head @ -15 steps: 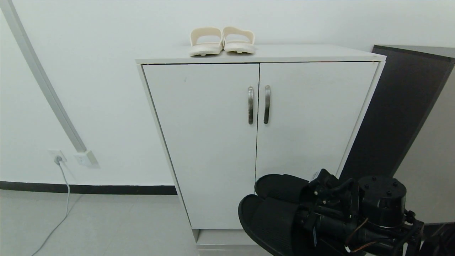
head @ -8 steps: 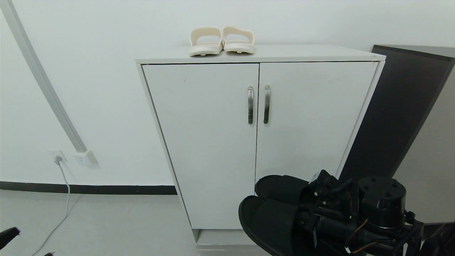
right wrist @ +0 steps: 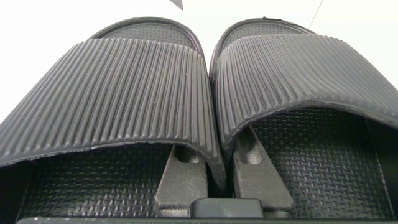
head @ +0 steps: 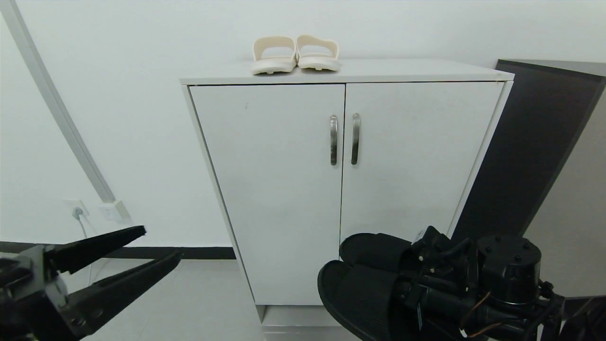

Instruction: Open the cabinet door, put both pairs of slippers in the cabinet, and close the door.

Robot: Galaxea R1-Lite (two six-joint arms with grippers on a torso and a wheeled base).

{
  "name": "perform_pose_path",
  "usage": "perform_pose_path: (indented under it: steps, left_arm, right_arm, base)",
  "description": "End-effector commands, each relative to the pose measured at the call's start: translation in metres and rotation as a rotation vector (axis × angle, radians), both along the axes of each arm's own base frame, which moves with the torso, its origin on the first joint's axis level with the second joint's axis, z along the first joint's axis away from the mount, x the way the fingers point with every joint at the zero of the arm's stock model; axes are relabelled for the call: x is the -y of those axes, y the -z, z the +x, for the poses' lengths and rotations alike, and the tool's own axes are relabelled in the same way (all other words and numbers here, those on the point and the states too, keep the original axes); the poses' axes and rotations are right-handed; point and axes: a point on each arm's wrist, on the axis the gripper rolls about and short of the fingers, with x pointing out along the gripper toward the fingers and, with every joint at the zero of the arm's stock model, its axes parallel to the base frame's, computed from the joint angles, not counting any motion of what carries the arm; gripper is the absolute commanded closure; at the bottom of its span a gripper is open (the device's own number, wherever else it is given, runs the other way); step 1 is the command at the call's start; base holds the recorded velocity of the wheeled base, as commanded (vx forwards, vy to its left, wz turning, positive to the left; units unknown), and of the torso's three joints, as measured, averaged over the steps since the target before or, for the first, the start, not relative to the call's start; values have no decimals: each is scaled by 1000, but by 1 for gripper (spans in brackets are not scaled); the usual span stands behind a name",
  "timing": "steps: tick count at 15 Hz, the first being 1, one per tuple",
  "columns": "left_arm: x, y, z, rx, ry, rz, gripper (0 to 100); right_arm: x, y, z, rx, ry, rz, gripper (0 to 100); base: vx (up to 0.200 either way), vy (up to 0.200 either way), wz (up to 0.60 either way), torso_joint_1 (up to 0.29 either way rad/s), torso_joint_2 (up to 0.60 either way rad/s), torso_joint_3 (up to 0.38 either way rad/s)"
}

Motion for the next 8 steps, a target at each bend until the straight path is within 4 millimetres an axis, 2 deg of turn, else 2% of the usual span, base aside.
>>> perform_pose_path:
  steps: [1, 3, 4, 8]
  left_arm:
    - [25, -5, 32, -56, 109, -31, 0]
    - [39, -10, 46, -29, 158, -43, 0]
    - [57, -13, 63, 5, 211, -56, 0]
    - [112, -32, 90, 0, 360, -156, 0]
  right_arm:
    - [0, -1, 0, 5, -1, 4, 100]
    - [-1, -2, 0, 6, -4, 5, 100]
    - [0, -3, -1, 10, -4, 8, 100]
    - [-3, -9, -8, 21, -28, 19, 100]
  base:
    - [0, 0, 0, 0, 0, 0]
    - [0, 0, 0, 0, 0, 0]
    - [0, 0, 0, 0, 0, 0]
    - [0, 0, 0, 0, 0, 0]
